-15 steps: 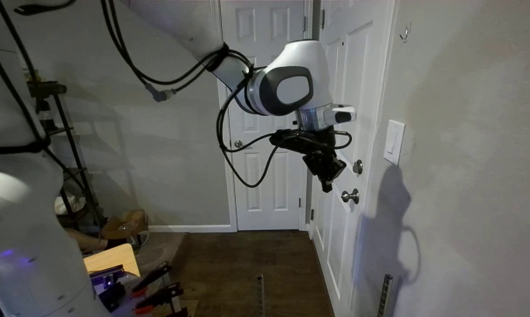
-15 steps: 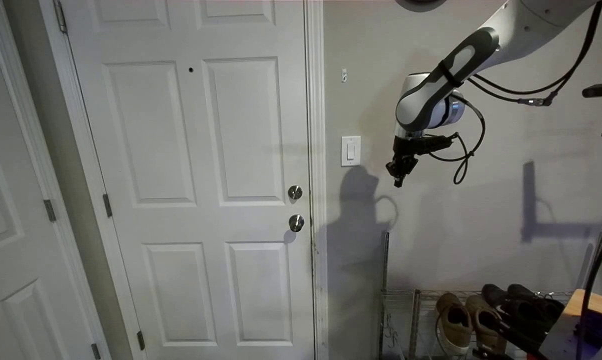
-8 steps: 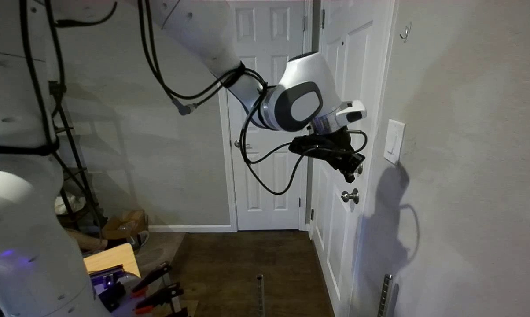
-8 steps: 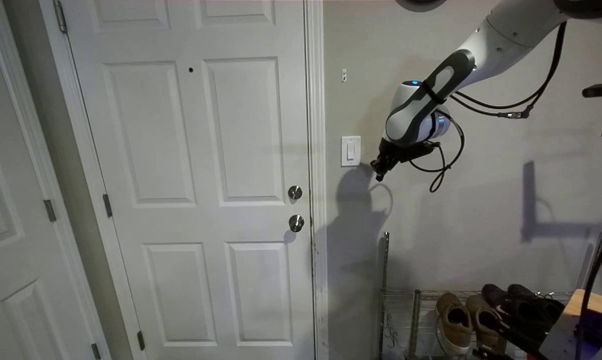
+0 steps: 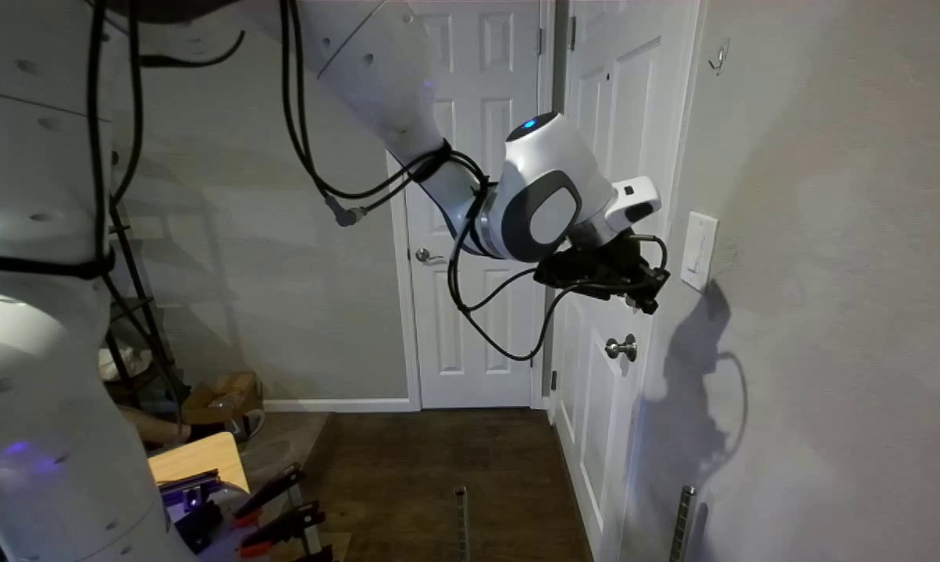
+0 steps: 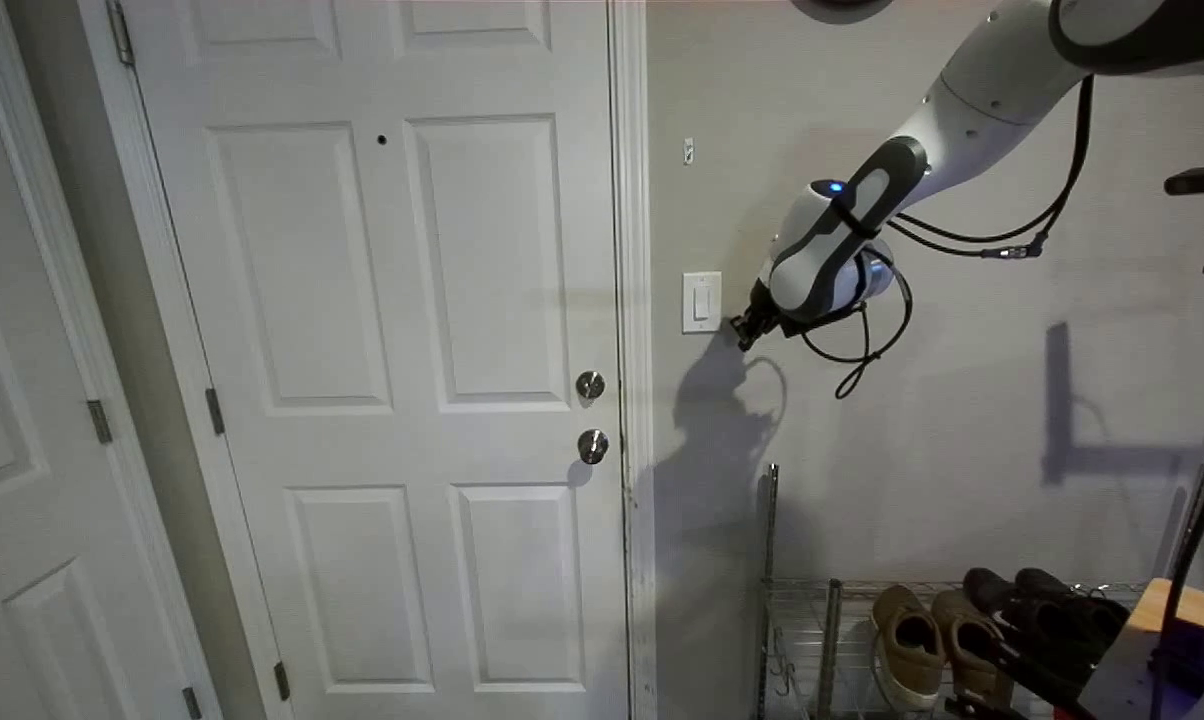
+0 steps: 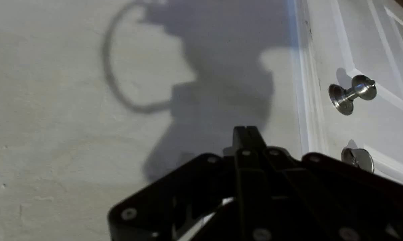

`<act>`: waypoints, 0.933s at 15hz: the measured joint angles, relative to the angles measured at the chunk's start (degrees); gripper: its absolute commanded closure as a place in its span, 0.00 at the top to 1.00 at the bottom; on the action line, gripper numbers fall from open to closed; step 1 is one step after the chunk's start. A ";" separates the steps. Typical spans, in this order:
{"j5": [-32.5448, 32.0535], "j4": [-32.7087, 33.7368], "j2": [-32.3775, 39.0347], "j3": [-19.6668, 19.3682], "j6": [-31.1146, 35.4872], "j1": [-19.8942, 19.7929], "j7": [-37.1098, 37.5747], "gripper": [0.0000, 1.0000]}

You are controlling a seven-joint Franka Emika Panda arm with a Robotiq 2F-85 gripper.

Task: Flip the light switch on the wall

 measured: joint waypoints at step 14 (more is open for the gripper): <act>0.09 -0.02 3.66 -0.66 14.50 2.44 0.00 0.04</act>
